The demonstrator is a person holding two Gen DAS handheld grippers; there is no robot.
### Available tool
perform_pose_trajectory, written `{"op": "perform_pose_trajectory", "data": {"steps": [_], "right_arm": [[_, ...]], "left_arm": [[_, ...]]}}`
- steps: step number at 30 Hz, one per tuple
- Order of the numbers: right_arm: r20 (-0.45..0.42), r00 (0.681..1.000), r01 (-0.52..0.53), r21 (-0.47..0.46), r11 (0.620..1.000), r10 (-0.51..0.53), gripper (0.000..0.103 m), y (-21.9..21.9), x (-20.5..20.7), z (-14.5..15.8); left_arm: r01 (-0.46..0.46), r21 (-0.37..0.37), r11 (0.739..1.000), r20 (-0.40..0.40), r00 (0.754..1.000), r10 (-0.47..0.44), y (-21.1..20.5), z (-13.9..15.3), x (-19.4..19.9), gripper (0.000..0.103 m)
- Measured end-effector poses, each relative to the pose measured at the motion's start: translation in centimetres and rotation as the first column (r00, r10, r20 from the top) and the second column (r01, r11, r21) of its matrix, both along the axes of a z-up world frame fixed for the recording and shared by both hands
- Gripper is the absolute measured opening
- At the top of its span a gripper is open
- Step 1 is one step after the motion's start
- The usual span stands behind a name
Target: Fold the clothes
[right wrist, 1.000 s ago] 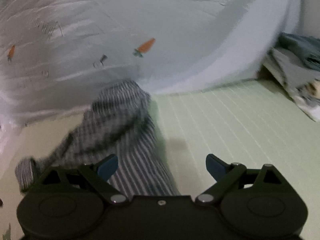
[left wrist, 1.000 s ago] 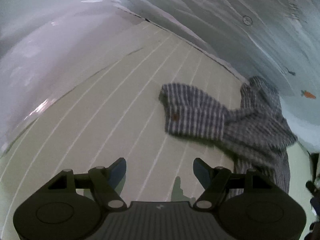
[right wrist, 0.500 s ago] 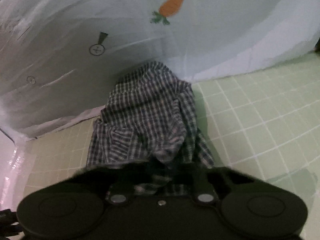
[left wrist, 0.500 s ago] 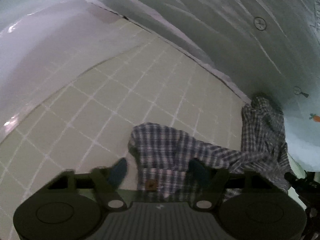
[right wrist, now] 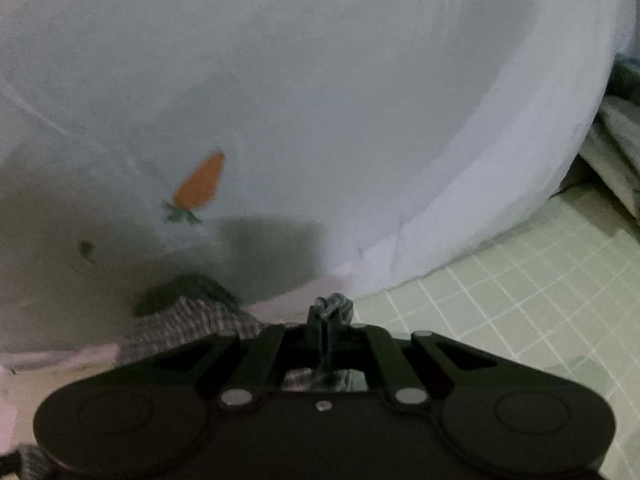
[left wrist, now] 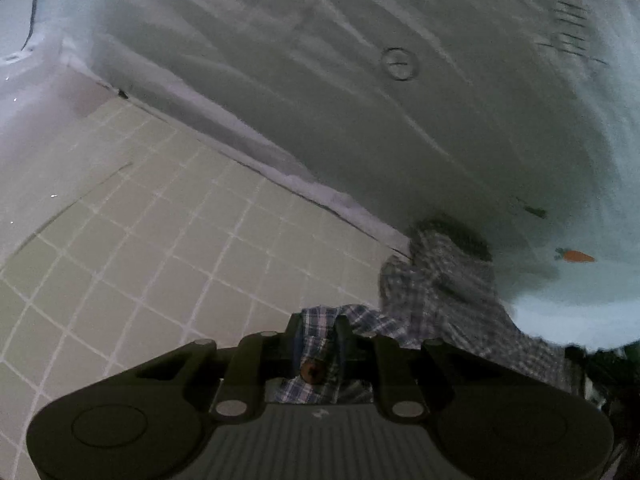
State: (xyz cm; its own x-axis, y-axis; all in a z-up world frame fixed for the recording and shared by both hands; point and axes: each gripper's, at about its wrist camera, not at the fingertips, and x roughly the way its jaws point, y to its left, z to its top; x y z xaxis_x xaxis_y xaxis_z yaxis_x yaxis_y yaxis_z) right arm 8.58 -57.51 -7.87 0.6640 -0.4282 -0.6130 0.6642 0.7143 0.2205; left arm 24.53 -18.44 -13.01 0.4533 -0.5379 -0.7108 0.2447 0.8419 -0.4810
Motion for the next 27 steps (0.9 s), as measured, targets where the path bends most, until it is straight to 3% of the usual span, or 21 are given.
{"op": "perform_pose_trajectory", "data": {"steps": [3, 5, 6, 7, 8, 9, 10, 13, 21, 27], "right_arm": [[-0.08, 0.995, -0.055, 0.0, 0.998, 0.055, 0.007, 0.0, 1.2, -2.6], [-0.148, 0.987, -0.07, -0.011, 0.997, 0.068, 0.028, 0.5, 1.7, -3.6], [-0.163, 0.985, -0.063, -0.029, 0.998, 0.057, 0.052, 0.9, 1.6, -3.6], [-0.164, 0.986, -0.048, -0.058, 0.997, 0.038, 0.072, 1.4, 1.3, -3.3], [-0.156, 0.988, -0.034, -0.09, 0.995, 0.019, 0.08, 2.0, 0.9, -2.9], [-0.148, 0.989, -0.025, -0.119, 0.993, 0.008, 0.088, 2.6, 0.2, -2.5], [-0.144, 0.99, -0.027, -0.142, 0.99, 0.007, 0.088, 3.3, -0.8, -2.0], [-0.138, 0.99, -0.055, -0.181, 0.982, 0.03, 0.103, 6.0, -4.3, -0.7], [-0.144, 0.984, -0.124, -0.138, 0.983, 0.104, 0.103, 16.6, -15.9, -0.9], [-0.191, 0.974, -0.148, -0.133, 0.98, 0.122, 0.103, 22.9, -21.0, -2.9]], "left_arm": [[-0.061, 0.036, 0.998, -0.035, 0.997, 0.062, 0.9, -1.3, 1.0, 0.017], [-0.088, 0.045, 0.995, -0.06, 0.994, 0.091, 2.0, -2.0, 1.2, 0.022], [-0.096, 0.042, 0.995, -0.066, 0.993, 0.098, 2.4, -2.0, 0.9, 0.023], [-0.102, 0.041, 0.994, -0.067, 0.992, 0.105, 2.8, -1.9, 0.5, 0.031], [-0.107, 0.049, 0.993, -0.06, 0.992, 0.11, 3.1, -1.6, 0.2, 0.046], [-0.111, 0.067, 0.992, -0.047, 0.992, 0.114, 3.3, -1.2, -0.2, 0.054], [-0.115, 0.08, 0.99, -0.031, 0.993, 0.117, 3.6, -0.8, -0.7, 0.065], [-0.115, 0.099, 0.988, -0.005, 0.993, 0.117, 4.8, 0.4, -2.5, 0.07], [-0.134, 0.082, 0.988, -0.029, 0.99, 0.137, 9.7, 2.7, -10.2, 0.079], [-0.073, 0.142, 0.987, -0.034, 0.996, 0.079, 11.1, 2.8, -16.7, 0.08]]}}
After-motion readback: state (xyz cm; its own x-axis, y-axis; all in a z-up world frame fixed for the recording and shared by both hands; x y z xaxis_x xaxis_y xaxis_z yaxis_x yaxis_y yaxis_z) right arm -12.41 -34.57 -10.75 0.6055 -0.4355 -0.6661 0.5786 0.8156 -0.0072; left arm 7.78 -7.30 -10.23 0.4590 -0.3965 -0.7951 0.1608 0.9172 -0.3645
